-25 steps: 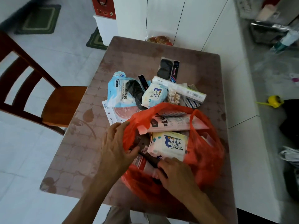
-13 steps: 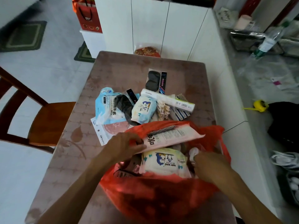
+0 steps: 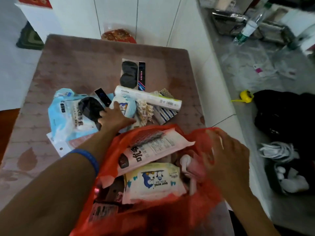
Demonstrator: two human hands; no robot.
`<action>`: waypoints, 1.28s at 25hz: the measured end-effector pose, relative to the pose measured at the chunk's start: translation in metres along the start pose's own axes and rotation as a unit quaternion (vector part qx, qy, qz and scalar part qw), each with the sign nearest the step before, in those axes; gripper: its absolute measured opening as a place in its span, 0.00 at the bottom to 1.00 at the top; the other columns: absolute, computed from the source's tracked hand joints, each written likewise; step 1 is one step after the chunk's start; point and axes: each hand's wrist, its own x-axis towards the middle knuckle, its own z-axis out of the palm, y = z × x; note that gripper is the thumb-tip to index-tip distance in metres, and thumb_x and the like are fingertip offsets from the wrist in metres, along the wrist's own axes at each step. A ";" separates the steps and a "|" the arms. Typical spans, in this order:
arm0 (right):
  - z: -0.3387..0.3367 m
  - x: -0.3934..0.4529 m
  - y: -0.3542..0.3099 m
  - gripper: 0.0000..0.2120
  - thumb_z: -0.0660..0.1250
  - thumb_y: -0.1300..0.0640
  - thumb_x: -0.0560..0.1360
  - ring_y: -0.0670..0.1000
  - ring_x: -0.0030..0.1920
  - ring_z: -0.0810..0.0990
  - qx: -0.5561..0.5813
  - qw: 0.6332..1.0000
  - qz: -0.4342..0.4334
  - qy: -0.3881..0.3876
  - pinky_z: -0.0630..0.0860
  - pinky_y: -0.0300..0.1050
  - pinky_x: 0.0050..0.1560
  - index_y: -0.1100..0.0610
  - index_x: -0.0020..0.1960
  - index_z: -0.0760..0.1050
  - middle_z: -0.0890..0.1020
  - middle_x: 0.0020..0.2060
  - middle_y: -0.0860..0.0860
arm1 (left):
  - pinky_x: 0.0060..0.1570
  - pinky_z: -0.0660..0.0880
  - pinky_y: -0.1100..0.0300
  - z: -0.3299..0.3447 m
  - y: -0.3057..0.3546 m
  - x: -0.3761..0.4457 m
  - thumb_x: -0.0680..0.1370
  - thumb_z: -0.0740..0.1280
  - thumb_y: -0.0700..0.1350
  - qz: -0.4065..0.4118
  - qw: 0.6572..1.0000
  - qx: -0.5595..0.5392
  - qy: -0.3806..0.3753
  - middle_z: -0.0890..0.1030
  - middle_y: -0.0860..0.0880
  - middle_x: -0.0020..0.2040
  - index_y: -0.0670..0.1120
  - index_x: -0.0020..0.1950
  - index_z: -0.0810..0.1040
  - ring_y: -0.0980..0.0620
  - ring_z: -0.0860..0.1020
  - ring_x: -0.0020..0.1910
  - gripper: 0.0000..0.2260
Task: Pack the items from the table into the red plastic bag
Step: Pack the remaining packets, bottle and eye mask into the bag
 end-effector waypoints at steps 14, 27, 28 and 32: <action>-0.094 -0.018 0.009 0.13 0.66 0.67 0.71 0.54 0.27 0.72 0.780 0.617 0.104 -0.025 0.72 0.43 0.28 0.55 0.51 0.75 0.76 0.30 0.56 | 0.49 0.77 0.66 -0.100 -0.034 -0.212 0.59 0.78 0.49 0.295 0.890 -0.333 -0.095 0.77 0.56 0.60 0.61 0.66 0.69 0.59 0.79 0.52 0.38; -0.095 -0.017 0.002 0.14 0.65 0.70 0.74 0.51 0.32 0.76 0.726 0.681 0.088 -0.053 0.70 0.40 0.23 0.53 0.51 0.78 0.84 0.49 0.52 | 0.51 0.78 0.57 -0.062 0.017 -0.176 0.77 0.69 0.49 0.336 0.919 -0.201 0.035 0.81 0.54 0.54 0.50 0.61 0.78 0.57 0.78 0.50 0.13; -0.093 -0.017 0.003 0.14 0.65 0.69 0.74 0.51 0.32 0.76 0.722 0.684 0.095 -0.049 0.71 0.40 0.23 0.53 0.52 0.78 0.84 0.48 0.51 | 0.51 0.78 0.57 -0.065 0.024 -0.148 0.77 0.68 0.48 0.301 0.932 -0.196 0.054 0.81 0.54 0.53 0.49 0.60 0.78 0.55 0.79 0.50 0.13; -0.066 -0.002 0.002 0.14 0.67 0.69 0.73 0.51 0.29 0.75 0.694 0.710 0.113 -0.036 0.72 0.37 0.25 0.52 0.51 0.79 0.81 0.36 0.53 | 0.57 0.74 0.50 -0.029 0.046 -0.017 0.76 0.68 0.49 0.205 0.975 -0.080 0.017 0.78 0.43 0.64 0.48 0.69 0.69 0.42 0.77 0.59 0.23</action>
